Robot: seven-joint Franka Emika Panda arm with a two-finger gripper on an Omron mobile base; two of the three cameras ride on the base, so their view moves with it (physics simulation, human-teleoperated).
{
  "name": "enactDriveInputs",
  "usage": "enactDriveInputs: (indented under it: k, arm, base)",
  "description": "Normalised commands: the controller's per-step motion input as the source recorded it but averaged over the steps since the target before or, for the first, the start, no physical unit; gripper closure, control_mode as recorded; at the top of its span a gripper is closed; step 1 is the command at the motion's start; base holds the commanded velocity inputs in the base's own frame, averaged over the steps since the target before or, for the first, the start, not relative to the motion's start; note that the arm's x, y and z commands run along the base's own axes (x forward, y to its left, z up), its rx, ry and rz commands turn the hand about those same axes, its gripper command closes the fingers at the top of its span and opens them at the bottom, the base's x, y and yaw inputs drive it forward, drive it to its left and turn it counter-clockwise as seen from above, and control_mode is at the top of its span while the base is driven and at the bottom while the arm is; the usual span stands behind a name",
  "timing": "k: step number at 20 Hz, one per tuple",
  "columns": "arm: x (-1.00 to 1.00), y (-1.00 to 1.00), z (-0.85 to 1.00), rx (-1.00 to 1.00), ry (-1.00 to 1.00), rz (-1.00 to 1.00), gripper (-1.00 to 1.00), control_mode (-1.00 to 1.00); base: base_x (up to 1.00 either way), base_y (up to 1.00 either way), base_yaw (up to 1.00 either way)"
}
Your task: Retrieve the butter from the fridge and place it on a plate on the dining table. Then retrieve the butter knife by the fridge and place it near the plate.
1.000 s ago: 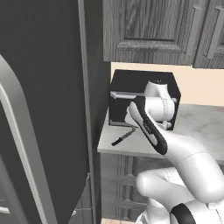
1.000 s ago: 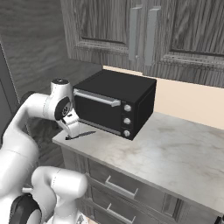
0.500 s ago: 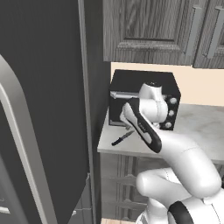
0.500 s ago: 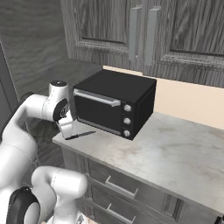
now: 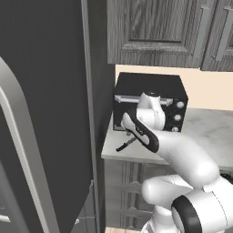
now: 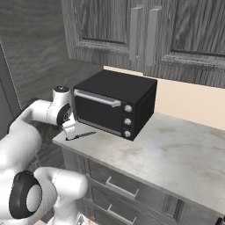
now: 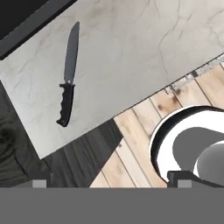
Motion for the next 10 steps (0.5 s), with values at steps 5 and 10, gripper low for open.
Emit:
enactDriveInputs:
  k: [5, 10]
  arm:
    - [0.47, 0.12, -0.20, 0.00, 0.00, 0.00, -1.00, -1.00]
    - [0.32, 0.17, -0.30, 0.00, 0.01, -0.01, -1.00, -1.00]
  base:
    - [0.00, 0.00, 0.00]
    - [0.00, 0.00, 0.00]
